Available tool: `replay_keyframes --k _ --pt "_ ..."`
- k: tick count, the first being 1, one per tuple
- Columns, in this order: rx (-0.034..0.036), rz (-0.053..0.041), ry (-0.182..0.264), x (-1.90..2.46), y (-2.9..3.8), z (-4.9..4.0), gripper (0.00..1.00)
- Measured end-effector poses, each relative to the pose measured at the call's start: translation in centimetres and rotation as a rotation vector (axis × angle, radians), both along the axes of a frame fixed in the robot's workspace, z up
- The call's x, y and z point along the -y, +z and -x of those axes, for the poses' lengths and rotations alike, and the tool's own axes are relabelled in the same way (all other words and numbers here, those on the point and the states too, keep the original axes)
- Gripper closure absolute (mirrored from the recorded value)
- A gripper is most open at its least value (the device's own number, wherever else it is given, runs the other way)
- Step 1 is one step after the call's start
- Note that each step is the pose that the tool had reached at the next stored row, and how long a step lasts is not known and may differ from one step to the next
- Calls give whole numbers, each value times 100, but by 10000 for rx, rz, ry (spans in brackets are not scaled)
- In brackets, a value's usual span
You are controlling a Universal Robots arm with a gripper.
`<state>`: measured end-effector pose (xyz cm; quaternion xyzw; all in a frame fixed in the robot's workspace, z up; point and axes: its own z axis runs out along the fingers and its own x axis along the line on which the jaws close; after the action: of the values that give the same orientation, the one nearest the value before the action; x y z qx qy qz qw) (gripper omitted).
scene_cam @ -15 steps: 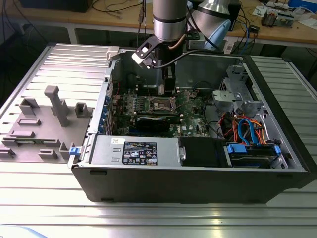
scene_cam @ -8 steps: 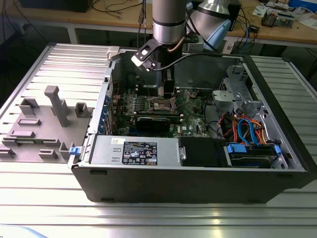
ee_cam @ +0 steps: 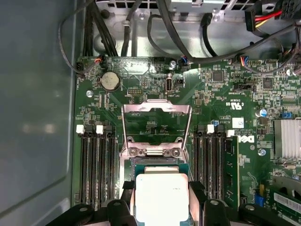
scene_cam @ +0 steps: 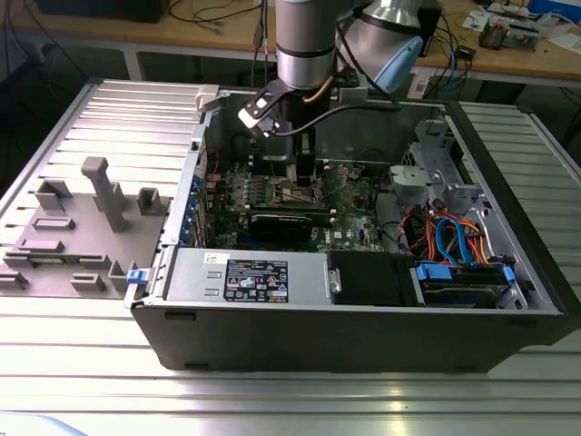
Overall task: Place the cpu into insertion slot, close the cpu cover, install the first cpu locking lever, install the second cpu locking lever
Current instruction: 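Place the cpu into insertion slot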
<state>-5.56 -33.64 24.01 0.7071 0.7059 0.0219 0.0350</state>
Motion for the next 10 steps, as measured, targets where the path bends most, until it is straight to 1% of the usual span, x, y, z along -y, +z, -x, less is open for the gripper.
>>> replay_keyframes --k 3,5,10 --pt "-1 1 -31 0 -53 3 46" --pt "0 0 -31 0 -116 8 46" --pt "0 1 -33 -2 -225 18 46"
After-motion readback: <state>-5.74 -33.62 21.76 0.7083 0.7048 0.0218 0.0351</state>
